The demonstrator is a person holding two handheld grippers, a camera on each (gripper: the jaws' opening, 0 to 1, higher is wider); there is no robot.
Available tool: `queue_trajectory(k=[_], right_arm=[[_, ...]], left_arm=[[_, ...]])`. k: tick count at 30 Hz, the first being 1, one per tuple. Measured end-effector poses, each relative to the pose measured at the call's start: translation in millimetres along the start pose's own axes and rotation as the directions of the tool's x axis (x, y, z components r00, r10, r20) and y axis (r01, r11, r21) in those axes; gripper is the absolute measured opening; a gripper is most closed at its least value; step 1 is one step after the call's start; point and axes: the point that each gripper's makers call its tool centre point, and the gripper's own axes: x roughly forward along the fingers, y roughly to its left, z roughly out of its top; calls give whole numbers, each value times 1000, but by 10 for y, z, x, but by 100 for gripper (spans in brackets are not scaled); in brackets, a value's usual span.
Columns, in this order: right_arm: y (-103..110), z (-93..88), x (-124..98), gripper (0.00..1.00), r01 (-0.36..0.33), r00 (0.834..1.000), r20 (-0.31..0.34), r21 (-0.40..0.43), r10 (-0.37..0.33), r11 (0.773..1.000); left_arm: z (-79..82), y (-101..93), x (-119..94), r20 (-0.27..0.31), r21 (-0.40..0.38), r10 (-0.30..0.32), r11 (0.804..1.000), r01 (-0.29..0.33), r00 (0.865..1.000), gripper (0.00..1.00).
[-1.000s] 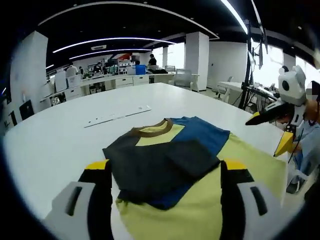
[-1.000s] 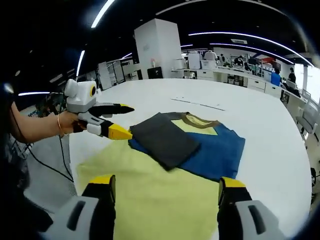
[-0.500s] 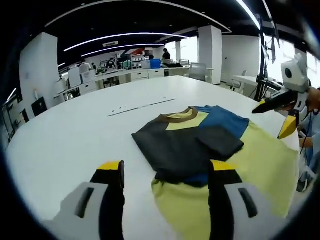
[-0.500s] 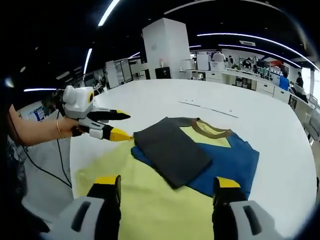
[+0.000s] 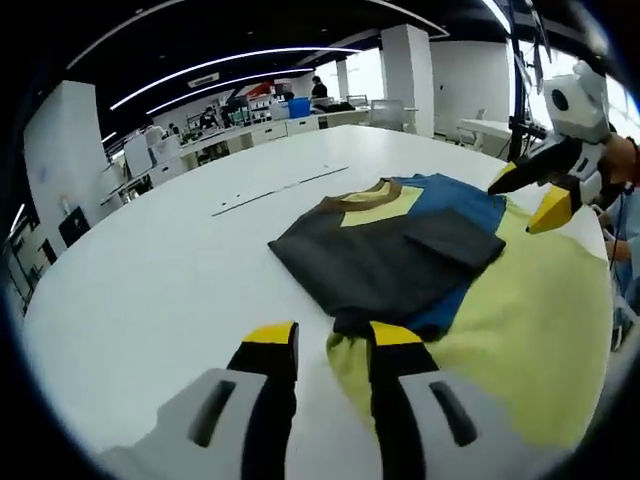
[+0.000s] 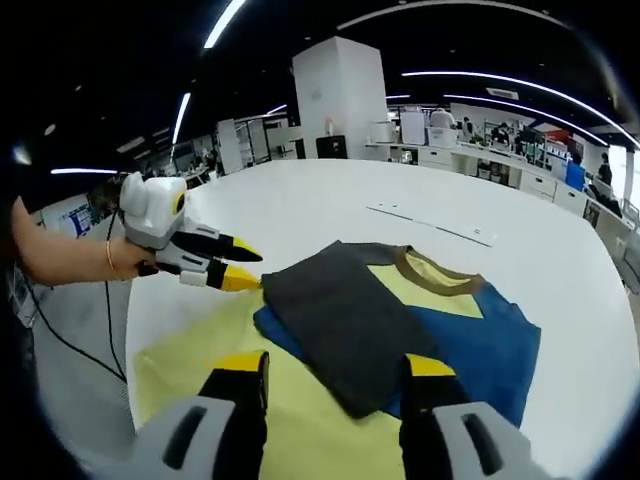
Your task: Fold the garment on the visible template until the final outline fits inside the template.
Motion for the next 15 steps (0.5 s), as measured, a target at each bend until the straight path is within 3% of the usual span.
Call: queue_trajectory(k=[15], right_arm=[[110,-147,455,26,-18,996,-87,-115,8,993]], left_arm=[[-73,-94,100,-38,115,-32,993,36,999,6]])
